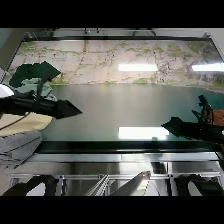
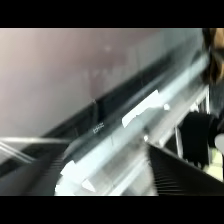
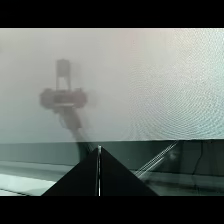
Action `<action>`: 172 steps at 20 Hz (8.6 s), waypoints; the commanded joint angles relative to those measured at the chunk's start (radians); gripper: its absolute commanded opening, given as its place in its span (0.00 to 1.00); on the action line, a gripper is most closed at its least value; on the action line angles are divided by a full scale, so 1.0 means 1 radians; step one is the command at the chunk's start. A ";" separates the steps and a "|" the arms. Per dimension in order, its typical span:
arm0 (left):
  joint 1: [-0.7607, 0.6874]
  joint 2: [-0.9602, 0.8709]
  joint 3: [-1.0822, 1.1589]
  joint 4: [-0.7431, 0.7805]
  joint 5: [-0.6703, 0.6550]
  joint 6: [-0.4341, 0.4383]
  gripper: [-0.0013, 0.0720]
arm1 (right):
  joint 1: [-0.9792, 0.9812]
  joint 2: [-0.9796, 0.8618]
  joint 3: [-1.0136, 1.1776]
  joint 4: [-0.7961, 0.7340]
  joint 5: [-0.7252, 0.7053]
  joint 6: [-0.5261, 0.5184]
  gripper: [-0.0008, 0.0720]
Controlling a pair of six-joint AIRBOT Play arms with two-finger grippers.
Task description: Fold the shirts.
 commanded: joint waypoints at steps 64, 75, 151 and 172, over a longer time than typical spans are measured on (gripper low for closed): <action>-0.248 -0.548 0.712 -0.095 -0.106 0.068 0.37 | 0.001 0.001 0.000 0.011 0.012 -0.026 0.04; -0.064 -0.618 0.662 0.182 -0.249 -0.060 1.00 | 0.010 -0.129 0.000 0.135 -0.013 -0.175 0.69; 0.221 -1.028 1.084 -0.360 -0.196 -0.098 0.92 | -0.219 -0.896 0.830 0.492 0.277 -0.633 0.41; -0.257 -1.069 1.027 0.220 -0.137 -0.156 0.92 | -0.360 -0.447 -0.220 0.198 -0.076 -0.490 0.64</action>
